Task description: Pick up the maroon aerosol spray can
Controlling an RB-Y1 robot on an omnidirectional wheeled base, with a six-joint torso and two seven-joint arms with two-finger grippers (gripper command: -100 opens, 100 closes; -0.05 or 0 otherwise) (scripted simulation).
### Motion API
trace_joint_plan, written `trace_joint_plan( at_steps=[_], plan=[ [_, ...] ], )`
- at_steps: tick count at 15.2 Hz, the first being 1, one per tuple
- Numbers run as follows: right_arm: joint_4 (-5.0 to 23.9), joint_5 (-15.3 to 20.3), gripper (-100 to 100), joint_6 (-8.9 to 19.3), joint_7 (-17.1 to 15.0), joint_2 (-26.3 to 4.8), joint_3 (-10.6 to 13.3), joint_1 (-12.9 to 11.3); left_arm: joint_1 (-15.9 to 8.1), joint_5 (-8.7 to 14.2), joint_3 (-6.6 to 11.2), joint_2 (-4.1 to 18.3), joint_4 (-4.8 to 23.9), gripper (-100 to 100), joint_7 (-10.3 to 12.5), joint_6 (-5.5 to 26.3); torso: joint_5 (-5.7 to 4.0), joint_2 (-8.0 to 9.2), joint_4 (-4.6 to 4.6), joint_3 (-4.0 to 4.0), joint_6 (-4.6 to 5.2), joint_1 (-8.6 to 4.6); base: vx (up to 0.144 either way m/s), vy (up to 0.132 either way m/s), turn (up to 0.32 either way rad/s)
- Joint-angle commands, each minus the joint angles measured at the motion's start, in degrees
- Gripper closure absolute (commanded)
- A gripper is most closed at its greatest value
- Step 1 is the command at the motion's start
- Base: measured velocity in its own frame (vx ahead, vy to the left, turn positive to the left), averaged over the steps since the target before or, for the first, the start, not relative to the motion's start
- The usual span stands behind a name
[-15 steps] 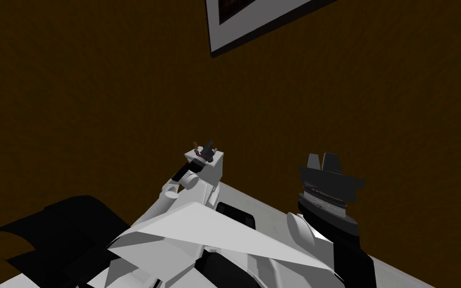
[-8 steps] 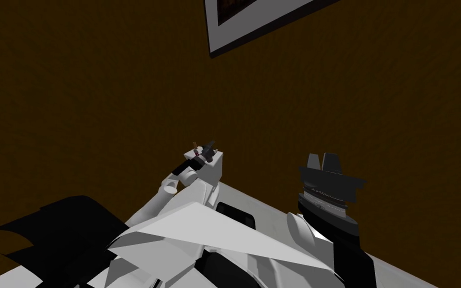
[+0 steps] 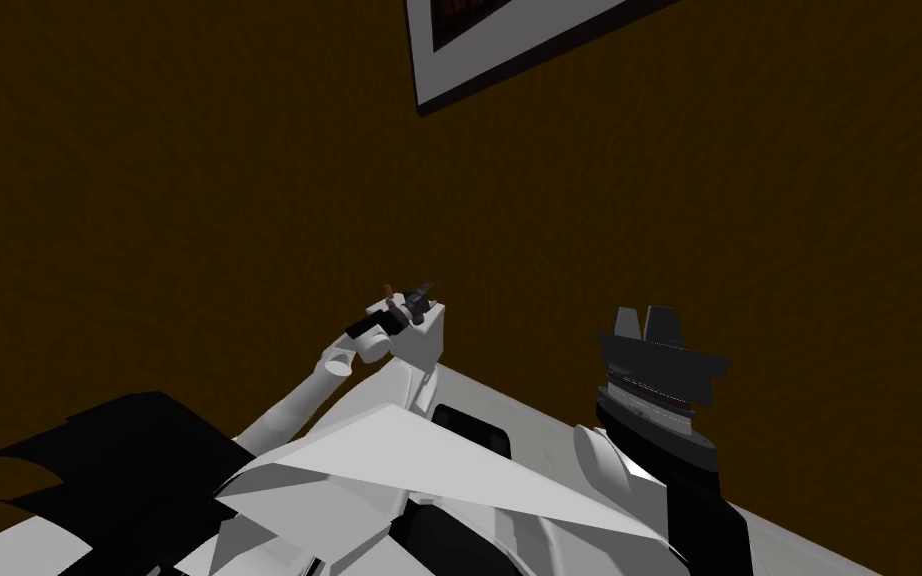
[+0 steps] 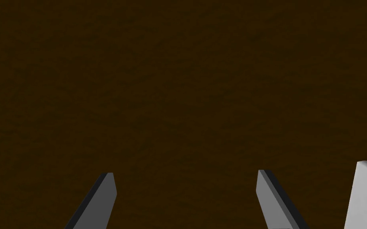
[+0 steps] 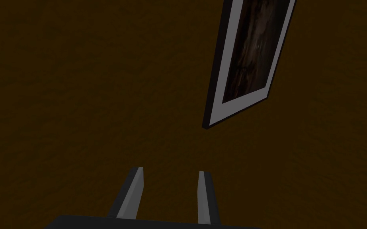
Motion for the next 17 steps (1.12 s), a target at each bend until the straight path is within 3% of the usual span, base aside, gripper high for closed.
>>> trace_joint_plan(
  at_steps=[1,3,4,7,8,11,12,15,16,17],
  plan=[
    [0.0,0.0,0,0.0,0.0,0.0,0.0,0.0,-0.9,2.0,0.4,1.7,0.1,-100,0.2,2.9,0.0,0.0,0.0,0.0,0.0,0.0,0.005,-0.01,-0.021],
    [0.0,0.0,0,0.0,0.0,0.0,0.0,0.0,-0.9,2.0,0.4,1.7,0.1,-100,0.2,4.2,0.0,0.0,0.0,0.0,-0.01,-0.01,0.003,-0.004,-0.006],
    [0.0,0.0,0,0.0,0.0,0.0,0.0,0.0,-2.2,4.8,1.08,4.4,0.2,-100,0.5,6.1,0.01,0.0,0.0,0.0,-0.01,0.0,0.005,-0.009,-0.012],
    [0.0,0.0,0,0.0,0.0,0.0,0.0,0.0,-2.2,5.0,1.08,4.4,0.2,-100,0.5,8.6,0.0,-0.01,-0.01,-0.01,-0.01,-0.01,0.005,-0.006,-0.009],
    [0.0,0.0,0,0.0,0.0,0.0,0.0,0.0,-3.6,7.6,1.76,7.0,0.5,-100,0.8,10.6,0.01,-0.01,-0.01,-0.01,-0.01,0.0,0.008,-0.008,-0.012],
    [0.0,0.0,0,0.0,0.0,0.0,0.0,0.0,-3.6,8.0,1.76,7.1,0.5,-100,0.8,13.0,0.01,-0.02,-0.01,-0.01,-0.01,0.0,0.006,-0.005,-0.008],
    [0.0,0.0,0,0.0,0.0,0.0,0.0,0.0,-4.9,10.7,2.45,9.7,0.7,-100,1.1,14.9,0.01,-0.01,-0.01,-0.01,-0.01,0.0,0.008,-0.007,-0.011],
    [0.0,0.0,0,0.0,0.0,0.0,0.0,0.0,-4.9,11.0,2.45,9.7,0.7,-100,1.1,17.4,0.01,-0.02,-0.01,-0.01,-0.01,0.0,0.008,-0.006,-0.007],
    [0.0,0.0,0,0.0,0.0,0.0,0.0,0.0,-6.2,13.8,3.15,12.4,1.0,-100,1.5,19.2,0.01,-0.01,-0.01,-0.01,-0.01,0.0,0.01,-0.005,-0.009],
    [0.0,0.0,0,0.0,0.0,0.0,0.0,0.0,-6.2,14.1,3.15,12.4,1.0,-100,1.5,20.3,0.0,-0.02,0.0,-0.01,0.0,0.01,0.014,-0.006,-0.014]
  ],
)
